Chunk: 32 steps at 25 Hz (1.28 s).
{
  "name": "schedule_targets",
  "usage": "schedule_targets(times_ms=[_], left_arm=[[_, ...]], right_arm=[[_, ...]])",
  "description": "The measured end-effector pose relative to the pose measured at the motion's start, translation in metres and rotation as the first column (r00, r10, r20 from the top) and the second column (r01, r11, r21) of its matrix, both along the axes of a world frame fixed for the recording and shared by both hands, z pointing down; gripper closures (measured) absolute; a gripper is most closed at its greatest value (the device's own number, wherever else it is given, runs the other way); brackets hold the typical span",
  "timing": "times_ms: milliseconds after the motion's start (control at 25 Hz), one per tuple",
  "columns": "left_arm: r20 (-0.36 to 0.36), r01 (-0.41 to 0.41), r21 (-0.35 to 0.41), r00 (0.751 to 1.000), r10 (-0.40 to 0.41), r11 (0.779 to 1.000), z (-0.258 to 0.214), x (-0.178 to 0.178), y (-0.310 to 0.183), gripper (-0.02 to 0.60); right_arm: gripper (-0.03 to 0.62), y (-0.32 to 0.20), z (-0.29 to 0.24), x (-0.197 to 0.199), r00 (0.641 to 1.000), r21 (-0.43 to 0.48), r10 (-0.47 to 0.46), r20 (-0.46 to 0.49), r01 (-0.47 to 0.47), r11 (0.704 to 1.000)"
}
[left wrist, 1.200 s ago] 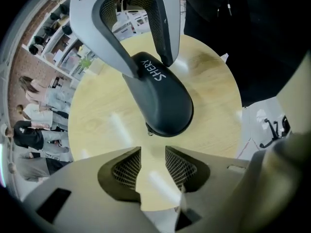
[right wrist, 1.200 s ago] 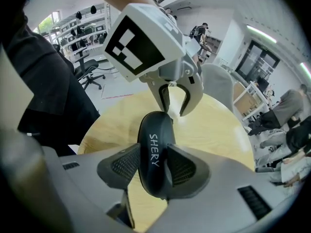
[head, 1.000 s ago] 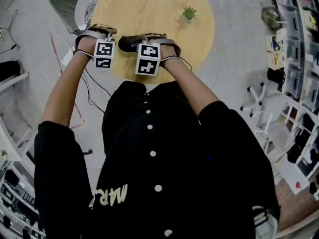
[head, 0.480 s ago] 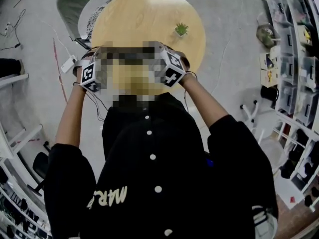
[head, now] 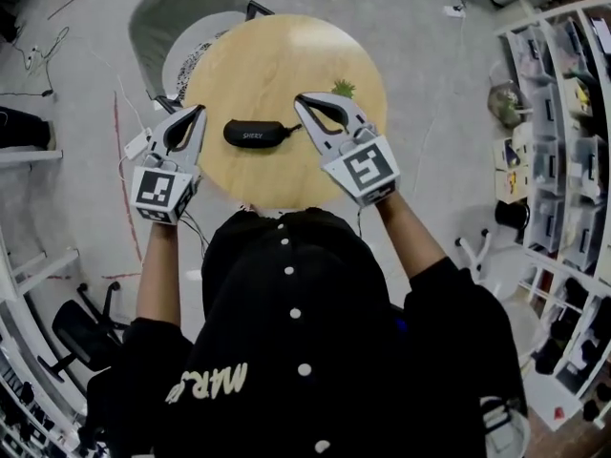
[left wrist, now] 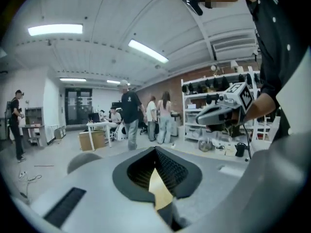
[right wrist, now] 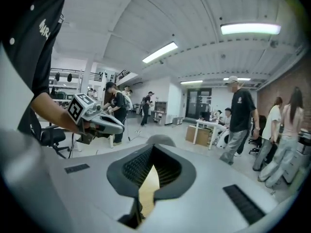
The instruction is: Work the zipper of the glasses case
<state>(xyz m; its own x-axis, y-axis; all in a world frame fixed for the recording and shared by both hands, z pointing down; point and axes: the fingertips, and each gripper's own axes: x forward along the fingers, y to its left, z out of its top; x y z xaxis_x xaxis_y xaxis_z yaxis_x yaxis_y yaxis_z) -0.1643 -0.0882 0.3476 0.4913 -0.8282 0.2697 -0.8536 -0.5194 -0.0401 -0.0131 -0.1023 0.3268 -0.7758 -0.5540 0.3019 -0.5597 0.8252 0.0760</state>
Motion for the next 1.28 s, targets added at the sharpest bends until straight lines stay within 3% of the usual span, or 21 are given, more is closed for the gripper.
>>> schedule_targets(times_ms=[160, 520, 760, 1040, 1280], left_arm=[[-0.098, 0.066, 0.044, 0.993, -0.061, 0.997, -0.038, -0.003, 0.007, 0.578], [-0.18, 0.239, 0.112, 0.959, -0.217, 0.965, -0.091, -0.024, 0.036, 0.578], [-0.119, 0.266, 0.143, 0.961, -0.25, 0.953, -0.1, -0.022, 0.057, 0.578], [-0.188, 0.407, 0.158, 0.907, -0.378, 0.9, -0.125, -0.046, 0.068, 0.578], [-0.133, 0.439, 0.227, 0.898, -0.419, 0.869, -0.147, -0.05, 0.075, 0.578]], right_arm=[[0.589, -0.009, -0.035, 0.024, 0.992, 0.046, 0.091, 0.09, -0.095, 0.994], [0.591, -0.01, -0.083, 0.106, 0.933, 0.106, 0.266, 0.242, -0.298, 0.949], [0.591, -0.003, -0.089, 0.149, 0.889, 0.127, 0.369, 0.271, -0.413, 0.902], [0.591, 0.002, -0.12, 0.174, 0.85, 0.151, 0.404, 0.337, -0.473, 0.868], [0.591, 0.009, -0.138, 0.19, 0.839, 0.184, 0.407, 0.361, -0.492, 0.851]])
